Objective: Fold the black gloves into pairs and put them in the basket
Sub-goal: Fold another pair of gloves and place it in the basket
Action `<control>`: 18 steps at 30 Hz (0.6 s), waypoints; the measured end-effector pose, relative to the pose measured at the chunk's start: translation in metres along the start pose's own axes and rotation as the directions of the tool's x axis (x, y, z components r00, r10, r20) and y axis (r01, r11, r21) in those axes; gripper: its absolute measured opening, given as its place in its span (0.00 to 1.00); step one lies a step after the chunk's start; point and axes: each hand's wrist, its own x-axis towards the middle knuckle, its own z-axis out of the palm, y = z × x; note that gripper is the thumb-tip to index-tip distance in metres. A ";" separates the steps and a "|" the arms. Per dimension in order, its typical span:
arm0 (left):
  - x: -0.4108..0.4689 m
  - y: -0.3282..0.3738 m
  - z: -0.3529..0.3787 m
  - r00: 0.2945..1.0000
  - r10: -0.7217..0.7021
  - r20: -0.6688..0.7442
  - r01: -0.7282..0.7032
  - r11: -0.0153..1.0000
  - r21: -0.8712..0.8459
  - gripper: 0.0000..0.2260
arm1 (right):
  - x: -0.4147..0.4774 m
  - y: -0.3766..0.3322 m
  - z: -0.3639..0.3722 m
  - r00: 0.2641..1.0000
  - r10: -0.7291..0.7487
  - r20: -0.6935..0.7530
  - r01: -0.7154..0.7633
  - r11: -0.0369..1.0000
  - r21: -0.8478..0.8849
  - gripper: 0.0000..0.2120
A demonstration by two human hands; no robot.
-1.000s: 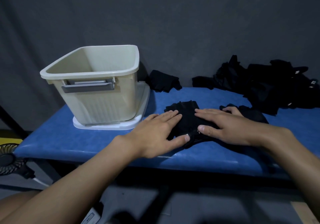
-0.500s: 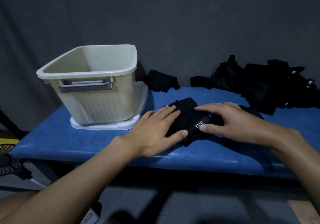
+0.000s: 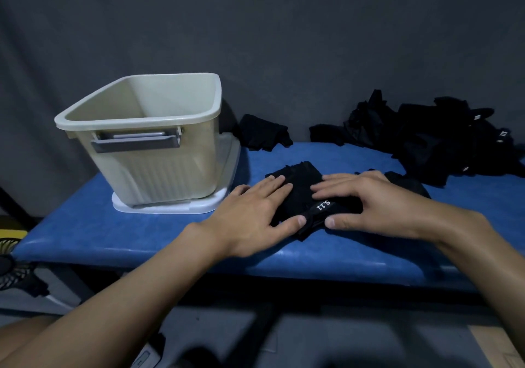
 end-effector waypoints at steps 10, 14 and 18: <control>-0.004 0.000 -0.009 0.976 0.184 -0.118 -0.188 0.982 -0.024 0.36 | -0.001 0.007 0.005 0.990 0.035 0.133 -0.032 0.999 -0.022 0.26; -0.004 -0.001 -0.007 0.890 0.375 -0.259 -0.374 0.926 0.053 0.28 | -0.002 0.008 0.007 0.992 0.019 0.126 -0.016 1.000 -0.027 0.24; -0.003 -0.001 -0.007 0.852 0.428 -0.302 -0.418 0.903 0.100 0.22 | -0.002 0.009 0.007 0.992 0.000 0.126 0.000 1.000 -0.003 0.22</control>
